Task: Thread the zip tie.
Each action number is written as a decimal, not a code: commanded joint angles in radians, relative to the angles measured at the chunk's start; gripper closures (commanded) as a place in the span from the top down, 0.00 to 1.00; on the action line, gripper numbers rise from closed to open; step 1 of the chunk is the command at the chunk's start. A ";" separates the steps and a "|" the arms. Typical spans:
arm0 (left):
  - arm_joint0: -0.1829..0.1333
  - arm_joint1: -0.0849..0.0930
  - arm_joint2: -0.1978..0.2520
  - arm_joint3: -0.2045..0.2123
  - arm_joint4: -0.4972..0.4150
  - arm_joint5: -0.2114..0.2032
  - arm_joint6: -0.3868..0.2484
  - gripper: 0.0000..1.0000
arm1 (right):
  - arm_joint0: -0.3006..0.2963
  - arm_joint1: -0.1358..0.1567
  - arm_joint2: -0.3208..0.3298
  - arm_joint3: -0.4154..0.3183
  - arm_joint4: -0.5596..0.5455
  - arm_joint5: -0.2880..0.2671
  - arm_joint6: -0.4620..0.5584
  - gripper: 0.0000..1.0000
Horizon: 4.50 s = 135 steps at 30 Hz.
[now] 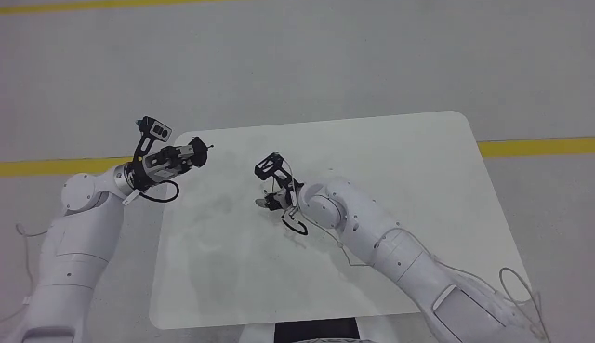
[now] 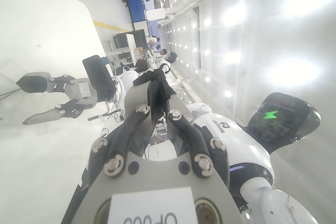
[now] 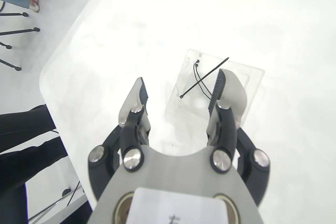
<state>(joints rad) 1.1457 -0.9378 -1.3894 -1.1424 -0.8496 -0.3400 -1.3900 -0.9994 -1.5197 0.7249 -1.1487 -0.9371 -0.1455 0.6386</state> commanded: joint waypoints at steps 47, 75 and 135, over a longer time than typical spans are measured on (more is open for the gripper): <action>0.000 0.000 0.000 0.000 0.000 0.000 0.000 0.00 | 0.057 -0.072 -0.029 0.187 0.071 0.152 -0.053 0.24; 0.000 0.000 0.000 0.000 0.000 0.000 0.000 0.00 | 0.067 -0.090 -0.007 0.179 0.058 0.166 -0.036 0.00; 0.000 0.000 0.000 0.000 0.000 0.000 0.000 0.00 | 0.144 -0.031 0.245 -0.168 0.586 0.397 0.491 0.00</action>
<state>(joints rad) 1.1457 -0.9378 -1.3894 -1.1424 -0.8496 -0.3400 -1.3900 -0.8554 -1.5508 0.9703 -1.3166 -0.3505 0.2519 1.1299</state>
